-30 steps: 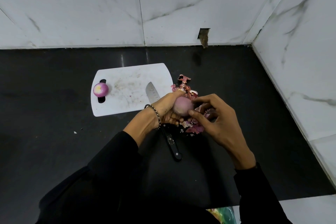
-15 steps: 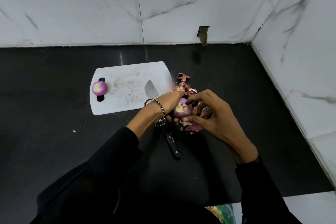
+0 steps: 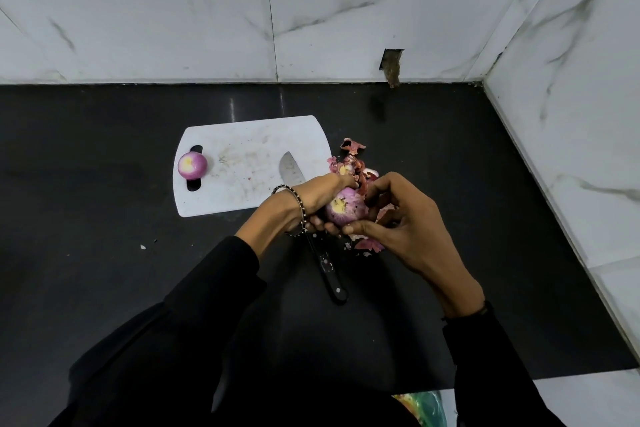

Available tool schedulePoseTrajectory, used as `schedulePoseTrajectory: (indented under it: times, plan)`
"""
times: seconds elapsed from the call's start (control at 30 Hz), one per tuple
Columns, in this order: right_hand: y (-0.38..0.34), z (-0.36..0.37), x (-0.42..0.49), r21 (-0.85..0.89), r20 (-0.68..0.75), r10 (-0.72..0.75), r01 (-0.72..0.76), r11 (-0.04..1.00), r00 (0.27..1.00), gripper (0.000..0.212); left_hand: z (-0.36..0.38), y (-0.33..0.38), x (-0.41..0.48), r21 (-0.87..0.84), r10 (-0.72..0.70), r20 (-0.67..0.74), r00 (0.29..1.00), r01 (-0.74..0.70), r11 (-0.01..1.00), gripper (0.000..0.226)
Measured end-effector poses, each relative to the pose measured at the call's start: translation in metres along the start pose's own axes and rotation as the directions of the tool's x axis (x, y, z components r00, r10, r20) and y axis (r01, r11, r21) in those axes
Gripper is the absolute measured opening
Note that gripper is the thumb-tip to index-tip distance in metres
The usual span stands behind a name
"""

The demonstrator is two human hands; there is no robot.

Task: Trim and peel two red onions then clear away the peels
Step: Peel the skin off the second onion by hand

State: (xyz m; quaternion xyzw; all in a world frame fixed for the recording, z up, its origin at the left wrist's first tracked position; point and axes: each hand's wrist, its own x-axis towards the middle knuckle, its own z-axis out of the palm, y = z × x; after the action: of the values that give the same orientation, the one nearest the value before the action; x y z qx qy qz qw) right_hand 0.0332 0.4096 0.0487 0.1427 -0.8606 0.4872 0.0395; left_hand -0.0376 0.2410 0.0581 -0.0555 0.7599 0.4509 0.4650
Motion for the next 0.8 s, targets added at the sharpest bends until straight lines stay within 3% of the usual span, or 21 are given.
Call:
schedulePoseTrajectory:
  times: [0.37,0.57,0.8]
  plan:
    - [-0.0070,-0.0003,0.0028,0.044,0.101,0.007,-0.011,0.999,0.995,0.049,0.0046,0.0006,-0.0046,0.045,0.170,0.049,0.984,-0.172,0.984,0.046]
    - [-0.0045,0.0027,-0.0013,0.013,0.048,-0.041,0.040,0.999,0.998,0.036,0.0031,0.0005,-0.0016,0.024,0.096,0.025,0.995,-0.096,0.995,0.059]
    - [-0.0110,0.0039,-0.0020,0.128,0.039,0.006,-0.011,0.992,0.999,0.048,-0.0019,-0.0034,-0.0008,0.077,0.149,0.075,0.986,-0.154,0.985,0.060]
